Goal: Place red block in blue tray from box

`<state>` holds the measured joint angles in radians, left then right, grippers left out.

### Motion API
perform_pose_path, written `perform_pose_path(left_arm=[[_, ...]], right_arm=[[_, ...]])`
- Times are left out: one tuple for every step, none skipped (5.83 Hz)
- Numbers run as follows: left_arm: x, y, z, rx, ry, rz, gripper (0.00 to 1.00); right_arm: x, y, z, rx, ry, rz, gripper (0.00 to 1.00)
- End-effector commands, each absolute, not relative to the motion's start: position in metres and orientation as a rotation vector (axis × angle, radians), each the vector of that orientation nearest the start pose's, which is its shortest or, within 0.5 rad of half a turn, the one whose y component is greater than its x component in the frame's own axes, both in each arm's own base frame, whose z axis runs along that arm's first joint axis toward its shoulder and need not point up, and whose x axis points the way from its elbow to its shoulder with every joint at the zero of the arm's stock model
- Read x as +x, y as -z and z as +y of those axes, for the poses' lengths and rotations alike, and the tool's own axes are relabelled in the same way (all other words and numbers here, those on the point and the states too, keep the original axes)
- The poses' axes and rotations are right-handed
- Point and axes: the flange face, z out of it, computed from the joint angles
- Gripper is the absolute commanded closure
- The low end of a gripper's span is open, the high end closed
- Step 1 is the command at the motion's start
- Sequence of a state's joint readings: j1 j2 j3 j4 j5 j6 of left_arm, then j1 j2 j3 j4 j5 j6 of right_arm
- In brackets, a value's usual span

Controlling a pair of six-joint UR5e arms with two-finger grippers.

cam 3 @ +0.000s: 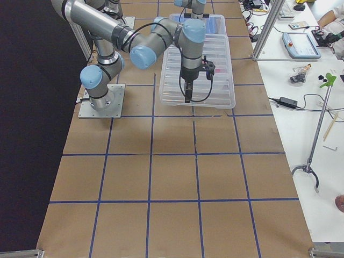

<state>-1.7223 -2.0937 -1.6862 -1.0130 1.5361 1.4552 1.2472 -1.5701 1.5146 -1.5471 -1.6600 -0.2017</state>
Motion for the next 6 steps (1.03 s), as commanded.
perform_pose_path(left_arm=[[-0.227,-0.205,-0.591,-2.213,0.037,-2.151,0.88],[-0.226,-0.249,-0.599,-2.229,-0.047,-2.191,0.88],[-0.207,-0.305,-0.594,-2.212,-0.067,-2.230,0.88],[-0.175,-0.351,-0.595,-2.161,-0.043,-2.265,0.88],[-0.141,-0.390,-0.584,-2.083,-0.002,-2.298,0.88],[-0.107,-0.400,-0.574,-2.015,0.022,-2.334,0.88]], right_arm=[[0.080,-0.527,-0.495,0.218,0.051,3.224,0.00],[0.128,-0.520,-0.490,0.238,0.044,3.206,0.00],[0.141,-0.512,-0.489,0.235,0.005,3.118,0.00],[0.137,-0.509,-0.488,0.200,-0.042,3.118,0.00],[0.127,-0.509,-0.490,0.145,-0.049,3.122,0.00],[0.119,-0.509,-0.492,0.166,-0.051,3.121,0.00]])
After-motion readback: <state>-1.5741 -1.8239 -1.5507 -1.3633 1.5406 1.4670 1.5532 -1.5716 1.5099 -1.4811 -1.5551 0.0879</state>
